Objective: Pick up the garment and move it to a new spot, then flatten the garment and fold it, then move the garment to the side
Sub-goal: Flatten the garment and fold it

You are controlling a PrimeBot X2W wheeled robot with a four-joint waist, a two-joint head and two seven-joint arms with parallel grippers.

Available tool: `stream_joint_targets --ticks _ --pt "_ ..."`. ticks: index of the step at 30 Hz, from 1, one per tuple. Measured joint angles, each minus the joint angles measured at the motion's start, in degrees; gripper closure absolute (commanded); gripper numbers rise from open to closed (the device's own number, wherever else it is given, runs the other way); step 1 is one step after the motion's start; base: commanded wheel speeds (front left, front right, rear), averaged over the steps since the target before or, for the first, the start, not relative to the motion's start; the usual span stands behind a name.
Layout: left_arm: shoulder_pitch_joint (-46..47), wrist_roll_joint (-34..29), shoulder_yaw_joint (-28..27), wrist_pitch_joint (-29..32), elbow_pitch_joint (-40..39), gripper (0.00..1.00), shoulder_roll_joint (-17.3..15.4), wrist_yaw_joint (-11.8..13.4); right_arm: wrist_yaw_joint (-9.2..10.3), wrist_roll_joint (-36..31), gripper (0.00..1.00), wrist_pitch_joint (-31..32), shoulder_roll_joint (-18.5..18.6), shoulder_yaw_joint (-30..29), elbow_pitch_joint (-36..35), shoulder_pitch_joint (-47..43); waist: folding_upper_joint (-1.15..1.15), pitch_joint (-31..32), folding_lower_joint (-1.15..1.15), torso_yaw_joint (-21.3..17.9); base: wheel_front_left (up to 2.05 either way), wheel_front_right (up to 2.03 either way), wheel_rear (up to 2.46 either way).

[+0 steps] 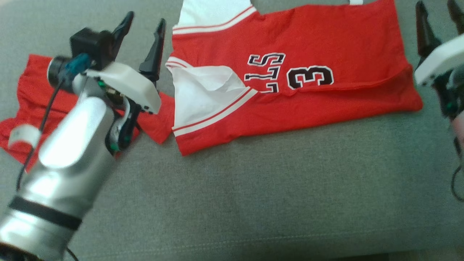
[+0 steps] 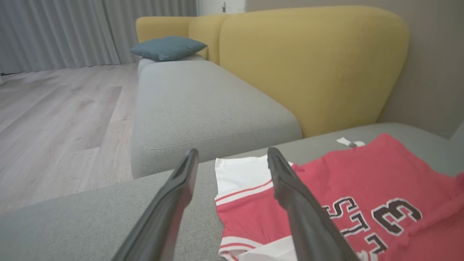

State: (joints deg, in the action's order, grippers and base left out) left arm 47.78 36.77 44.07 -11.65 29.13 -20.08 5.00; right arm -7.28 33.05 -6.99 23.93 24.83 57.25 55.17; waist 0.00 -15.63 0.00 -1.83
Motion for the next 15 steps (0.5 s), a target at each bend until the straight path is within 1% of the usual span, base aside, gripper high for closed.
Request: stream_joint_targets --ticks 2,3,6,9,12,15 --pt "-2.1 0.9 -2.6 -2.0 -1.4 0.0 1.3 2.6 0.0 -1.0 0.0 -4.1 -0.4 -0.4 -1.0 -2.2 0.0 1.2 0.0 -0.1 0.0 0.0 0.0" --pt "-5.6 1.1 -5.2 -2.6 -3.5 0.0 2.6 5.2 0.0 -2.4 0.0 -6.2 -1.0 -1.3 -2.6 -5.2 0.0 2.5 0.0 -0.2 0.0 0.0 0.0" --pt "-12.6 0.1 -9.2 -2.6 -8.8 0.0 4.7 8.4 0.0 -5.3 0.0 -7.2 -2.5 -3.2 -6.2 -10.4 0.0 4.4 0.0 -0.4 0.0 0.0 0.0" --pt "-19.4 -3.4 -12.2 -2.7 -13.5 0.0 7.0 10.1 0.0 -9.5 0.0 -7.2 -4.2 -7.8 -12.3 -16.3 0.0 6.1 0.0 -0.7 0.0 0.0 0.0" --pt "-25.8 -6.2 -13.9 -2.7 -15.1 0.0 9.3 10.5 0.0 -14.0 0.0 -7.4 -6.6 -14.1 -18.1 -23.1 0.0 7.8 0.0 -0.8 0.0 0.0 0.0" --pt "-31.5 -8.9 -15.0 -2.7 -15.1 0.0 10.9 10.2 0.0 -19.0 0.0 -7.4 -9.7 -18.2 -21.6 -30.5 0.0 9.2 0.0 -1.0 0.0 0.0 0.0"
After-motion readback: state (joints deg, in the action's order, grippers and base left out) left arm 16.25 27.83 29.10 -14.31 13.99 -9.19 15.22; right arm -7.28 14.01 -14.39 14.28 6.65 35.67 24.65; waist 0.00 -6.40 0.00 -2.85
